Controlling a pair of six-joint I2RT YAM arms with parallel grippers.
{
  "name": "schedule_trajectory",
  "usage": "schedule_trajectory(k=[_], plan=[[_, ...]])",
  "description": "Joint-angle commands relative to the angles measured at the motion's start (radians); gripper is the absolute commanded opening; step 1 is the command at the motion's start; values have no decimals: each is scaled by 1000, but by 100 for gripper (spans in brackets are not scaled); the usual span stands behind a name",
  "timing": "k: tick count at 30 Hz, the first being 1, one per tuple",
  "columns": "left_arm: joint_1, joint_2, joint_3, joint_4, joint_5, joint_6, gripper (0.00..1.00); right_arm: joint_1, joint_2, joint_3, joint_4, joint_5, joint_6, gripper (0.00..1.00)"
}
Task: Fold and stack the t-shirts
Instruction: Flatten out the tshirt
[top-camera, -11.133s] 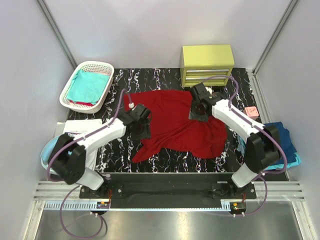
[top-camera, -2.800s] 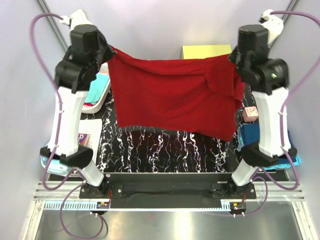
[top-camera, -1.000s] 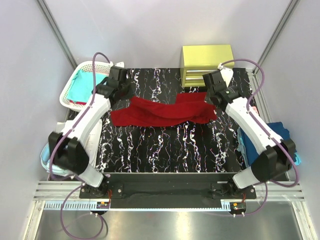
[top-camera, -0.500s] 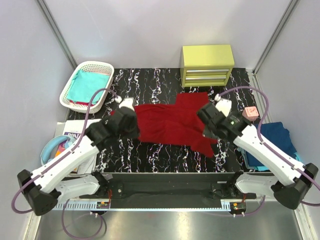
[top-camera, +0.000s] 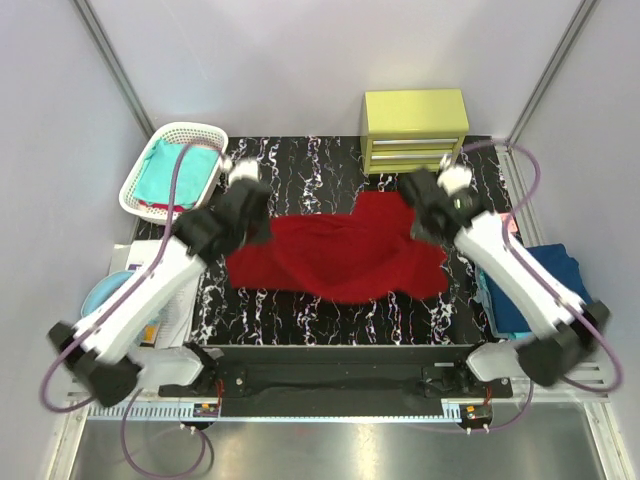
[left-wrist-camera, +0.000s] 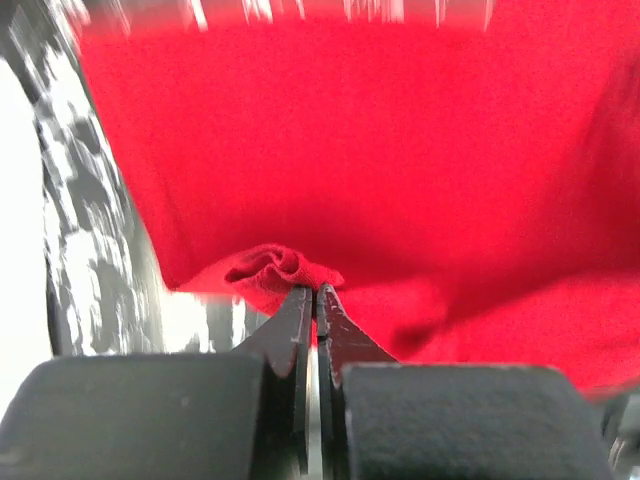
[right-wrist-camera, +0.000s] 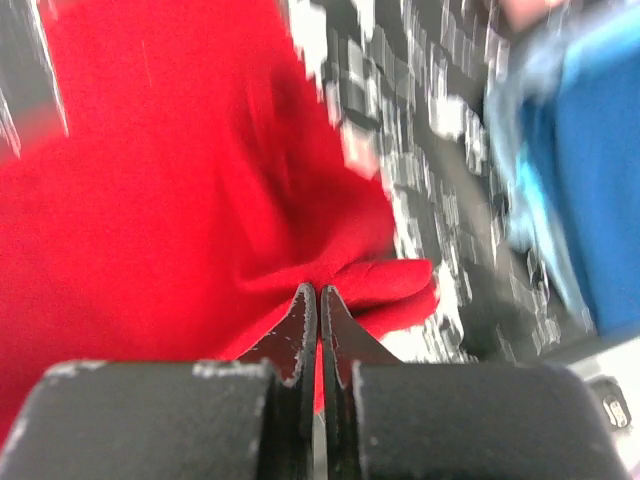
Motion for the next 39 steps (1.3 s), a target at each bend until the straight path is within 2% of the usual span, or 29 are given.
schedule_trajectory(k=[1, 2, 3, 4, 5, 6, 8, 9, 12, 16, 19, 22, 23, 24, 25, 26, 27, 29, 33, 34, 39], plan=[[228, 283, 382, 196, 44, 238, 0, -216, 289, 317, 249, 2, -281, 0], [253, 362, 467, 187, 61, 290, 0, -245, 351, 412, 245, 8, -312, 0], [287, 511, 570, 161, 70, 310, 0, -246, 412, 635, 226, 23, -344, 0], [295, 609, 846, 117, 69, 326, 0, -246, 539, 775, 205, 68, -407, 0], [289, 685, 1006, 36, 60, 358, 0, -243, 605, 939, 165, 74, -428, 0], [292, 684, 1044, 99, 79, 343, 0, -242, 649, 1185, 153, 50, -430, 0], [254, 649, 1133, 129, 28, 364, 0, -202, 641, 1292, 209, 83, -482, 0], [235, 626, 1150, 144, -5, 393, 0, -115, 605, 1332, 297, 185, -542, 0], [215, 569, 1172, 159, -22, 444, 0, -29, 543, 1289, 381, 293, -684, 0], [148, 517, 1212, 159, -88, 500, 0, 143, 508, 1248, 412, 405, -760, 0], [117, 504, 1197, 148, -132, 524, 0, 174, 483, 1187, 426, 427, -752, 0], [166, 518, 1074, 136, -96, 498, 0, 153, 445, 980, 459, 462, -713, 0], [205, 511, 1005, 159, -62, 452, 0, 113, 430, 849, 459, 452, -681, 0], [227, 474, 815, 197, -36, 436, 0, 84, 387, 776, 459, 383, -597, 0], [248, 449, 717, 285, -5, 392, 0, 58, 362, 702, 459, 348, -550, 0], [288, 425, 624, 330, 54, 366, 0, -2, 338, 560, 461, 317, -504, 0], [302, 387, 454, 375, 78, 346, 0, -27, 298, 494, 462, 257, -437, 0], [319, 370, 326, 449, 111, 303, 0, -59, 266, 321, 462, 225, -384, 0], [315, 322, 70, 469, 158, 237, 0, -62, 146, 99, 421, 176, -253, 0], [301, 266, 25, 484, 168, 206, 0, -64, 120, 18, 412, 159, -233, 0], [186, 72, -167, 448, 76, 166, 0, -53, -59, -157, 285, 96, -90, 0]])
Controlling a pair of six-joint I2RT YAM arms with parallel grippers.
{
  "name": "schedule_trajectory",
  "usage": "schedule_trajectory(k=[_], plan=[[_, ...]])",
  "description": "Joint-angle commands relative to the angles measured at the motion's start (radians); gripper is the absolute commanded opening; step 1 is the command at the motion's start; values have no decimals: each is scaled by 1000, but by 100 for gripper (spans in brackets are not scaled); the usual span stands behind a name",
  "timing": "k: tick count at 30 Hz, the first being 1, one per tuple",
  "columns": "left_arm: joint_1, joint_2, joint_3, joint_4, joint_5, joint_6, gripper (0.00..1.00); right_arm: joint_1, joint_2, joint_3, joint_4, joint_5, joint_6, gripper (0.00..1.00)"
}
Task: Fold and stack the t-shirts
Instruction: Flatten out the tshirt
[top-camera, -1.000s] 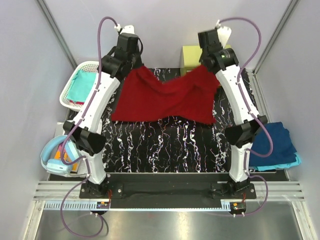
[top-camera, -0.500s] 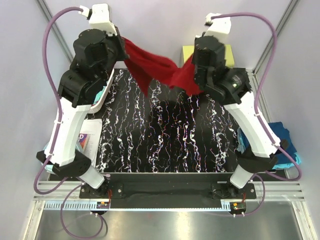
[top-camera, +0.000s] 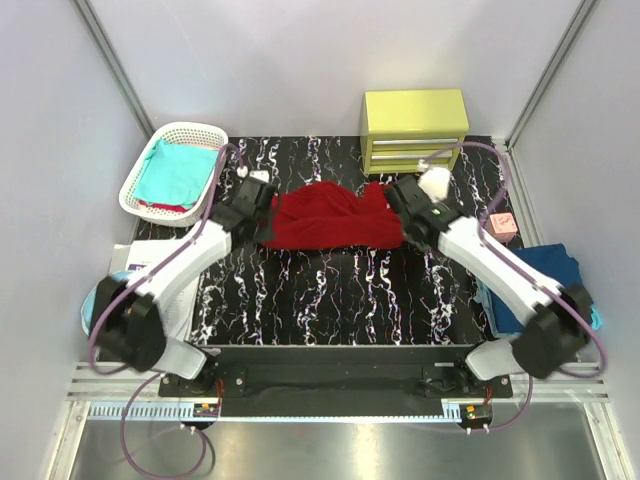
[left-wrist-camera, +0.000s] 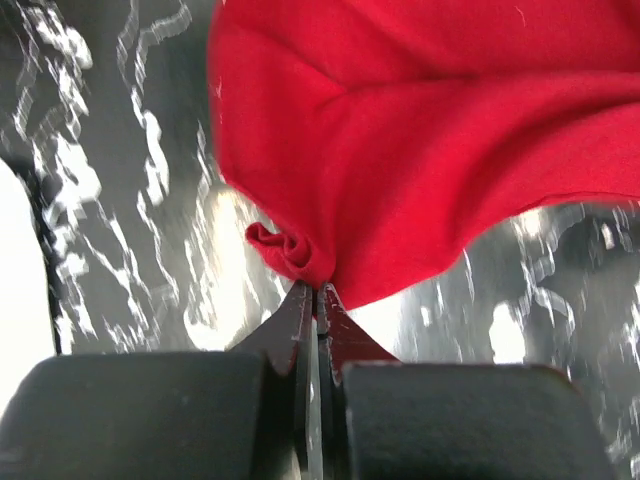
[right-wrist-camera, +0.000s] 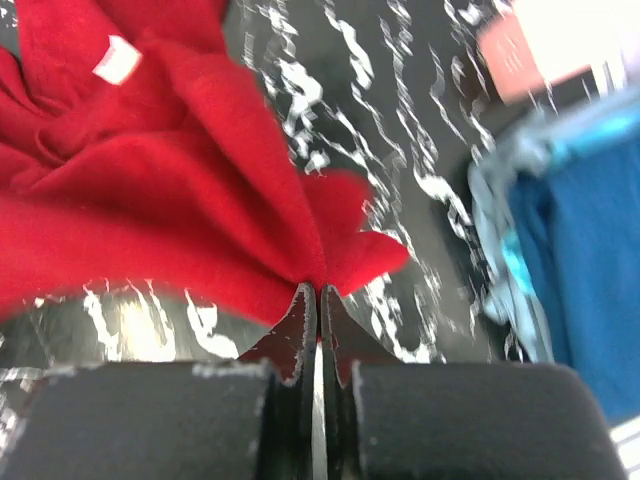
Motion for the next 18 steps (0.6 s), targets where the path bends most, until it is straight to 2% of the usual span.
schedule_trajectory(k=[1, 7, 11, 18], plan=[[-121, -275, -65, 33, -53, -103, 0, 13, -230, -100, -107, -51, 193, 0], [-257, -427, -183, -123, -78, -218, 0, 22, -329, -195, -271, -152, 311, 0], [-287, -471, -278, -169, -42, -281, 0, 33, -357, -237, -313, -212, 348, 0], [-316, -522, -360, -215, 31, -356, 1, 57, -360, -278, -420, -297, 404, 0]])
